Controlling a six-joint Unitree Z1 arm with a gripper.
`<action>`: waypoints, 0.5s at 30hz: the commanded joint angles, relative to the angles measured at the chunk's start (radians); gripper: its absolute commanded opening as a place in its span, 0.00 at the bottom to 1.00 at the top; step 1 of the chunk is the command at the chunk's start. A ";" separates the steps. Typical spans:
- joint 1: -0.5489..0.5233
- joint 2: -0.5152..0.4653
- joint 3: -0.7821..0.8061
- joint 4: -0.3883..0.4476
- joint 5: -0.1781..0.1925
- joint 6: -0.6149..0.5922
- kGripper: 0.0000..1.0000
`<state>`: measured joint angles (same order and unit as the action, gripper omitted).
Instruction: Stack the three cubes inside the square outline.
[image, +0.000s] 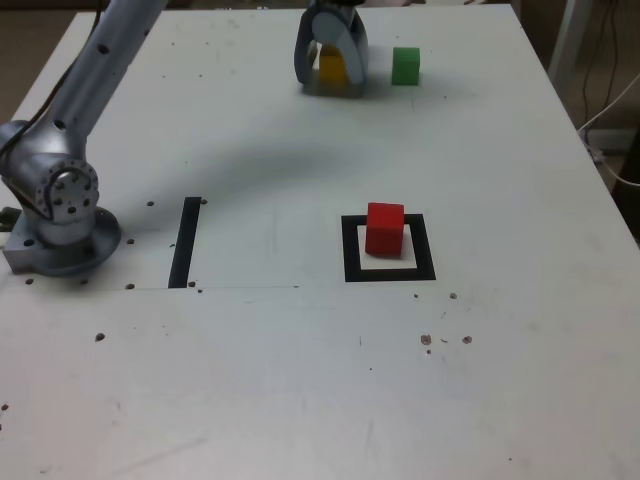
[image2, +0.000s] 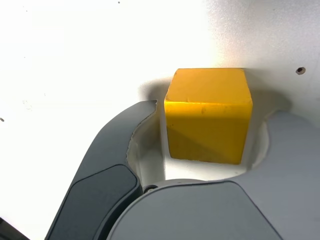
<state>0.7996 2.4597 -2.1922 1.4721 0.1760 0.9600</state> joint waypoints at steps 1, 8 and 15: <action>-0.002 0.005 0.002 0.002 -0.001 0.002 0.29; -0.002 0.005 0.003 0.005 0.000 0.002 0.29; -0.004 -0.005 0.005 0.011 -0.001 0.001 0.29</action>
<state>0.7994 2.4608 -2.1901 1.4788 0.1760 0.9602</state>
